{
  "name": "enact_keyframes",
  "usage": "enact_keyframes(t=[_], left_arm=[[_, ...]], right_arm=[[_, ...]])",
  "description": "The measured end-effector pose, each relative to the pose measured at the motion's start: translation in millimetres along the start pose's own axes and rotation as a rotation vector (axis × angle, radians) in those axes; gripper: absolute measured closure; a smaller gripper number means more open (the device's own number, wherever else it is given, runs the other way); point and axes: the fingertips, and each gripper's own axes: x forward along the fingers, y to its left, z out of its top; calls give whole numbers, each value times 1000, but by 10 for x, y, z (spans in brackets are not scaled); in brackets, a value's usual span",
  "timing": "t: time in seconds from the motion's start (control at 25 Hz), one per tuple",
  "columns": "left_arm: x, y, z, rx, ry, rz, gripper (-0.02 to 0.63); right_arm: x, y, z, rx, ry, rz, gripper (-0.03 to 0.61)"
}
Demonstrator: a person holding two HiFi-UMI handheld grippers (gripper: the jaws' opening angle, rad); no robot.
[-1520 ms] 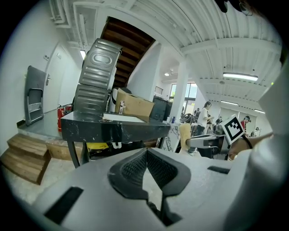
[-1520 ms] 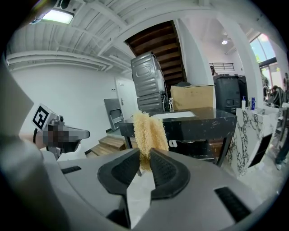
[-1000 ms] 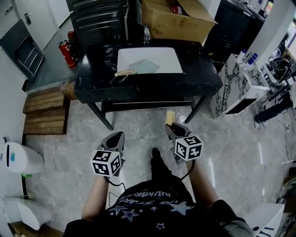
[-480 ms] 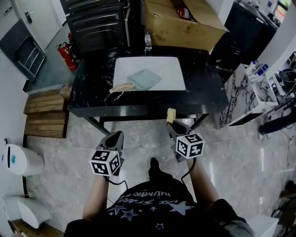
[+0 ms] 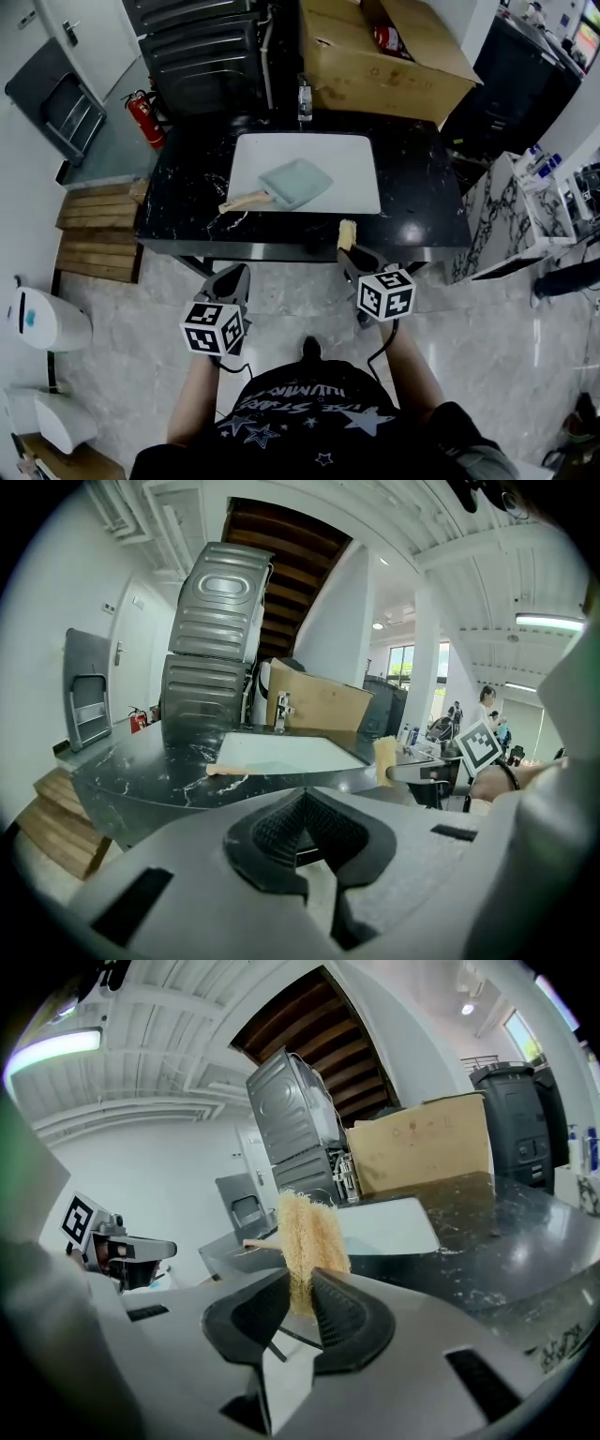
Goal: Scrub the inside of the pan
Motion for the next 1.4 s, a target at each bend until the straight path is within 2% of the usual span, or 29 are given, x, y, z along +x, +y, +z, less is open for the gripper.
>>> enact_keyframes(t=[0.28, 0.48, 0.72, 0.88, 1.12, 1.4], left_arm=[[177, 122, 152, 5, -11, 53, 606], [293, 249, 230, -2, -9, 61, 606], [630, 542, 444, 7, -22, 34, 606], [940, 746, 636, 14, -20, -11, 606], [1359, 1117, 977, 65, -18, -56, 605], [1662, 1521, 1118, 38, 1, -68, 605]], right_arm=[[291, -160, 202, -25, -3, 54, 506], [500, -154, 220, -16, 13, 77, 506], [769, -280, 332, -14, 23, 44, 506], [1008, -498, 551, 6, 15, -15, 506], [1517, -657, 886, 4, 19, -53, 506], [2004, -718, 974, 5, 80, -75, 506]])
